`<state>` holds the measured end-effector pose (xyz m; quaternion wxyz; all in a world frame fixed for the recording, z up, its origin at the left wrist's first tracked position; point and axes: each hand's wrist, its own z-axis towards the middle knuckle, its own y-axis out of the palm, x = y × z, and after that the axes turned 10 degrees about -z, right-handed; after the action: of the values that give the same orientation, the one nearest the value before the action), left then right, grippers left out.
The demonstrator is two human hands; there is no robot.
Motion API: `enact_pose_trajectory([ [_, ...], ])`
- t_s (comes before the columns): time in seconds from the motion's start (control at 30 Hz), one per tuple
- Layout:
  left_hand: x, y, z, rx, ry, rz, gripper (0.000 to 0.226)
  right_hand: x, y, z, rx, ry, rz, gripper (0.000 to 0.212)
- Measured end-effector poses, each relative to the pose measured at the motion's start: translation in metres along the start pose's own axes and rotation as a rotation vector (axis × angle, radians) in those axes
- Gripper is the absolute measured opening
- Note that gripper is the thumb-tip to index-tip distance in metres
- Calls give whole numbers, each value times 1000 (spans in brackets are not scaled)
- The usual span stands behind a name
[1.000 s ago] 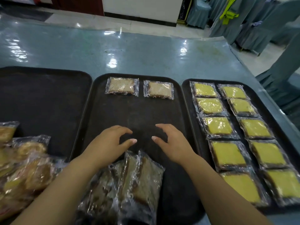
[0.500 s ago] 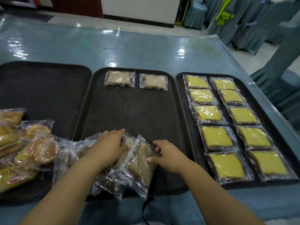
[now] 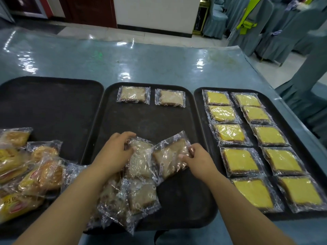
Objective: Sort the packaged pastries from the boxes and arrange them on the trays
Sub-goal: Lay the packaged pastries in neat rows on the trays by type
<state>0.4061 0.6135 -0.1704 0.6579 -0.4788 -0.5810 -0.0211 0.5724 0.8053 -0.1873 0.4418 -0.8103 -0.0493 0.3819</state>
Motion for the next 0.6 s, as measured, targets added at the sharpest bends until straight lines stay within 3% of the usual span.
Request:
enact_pose_trajectory([
  [0.17,-9,-7,29,142,-86,-88,29,-9,-4,25,129,106,184,19],
  [0.4,-22,-8,52,413,-239,-243,39,-22,0,51,155,221,361,21],
  [0.5,-27,-8,54,319,-337,-124,46,-23,7,54,128,244,208,25],
  [0.6,-30,-12,52,132,-426,234,48,-24,8,48,105,227,-139,34],
])
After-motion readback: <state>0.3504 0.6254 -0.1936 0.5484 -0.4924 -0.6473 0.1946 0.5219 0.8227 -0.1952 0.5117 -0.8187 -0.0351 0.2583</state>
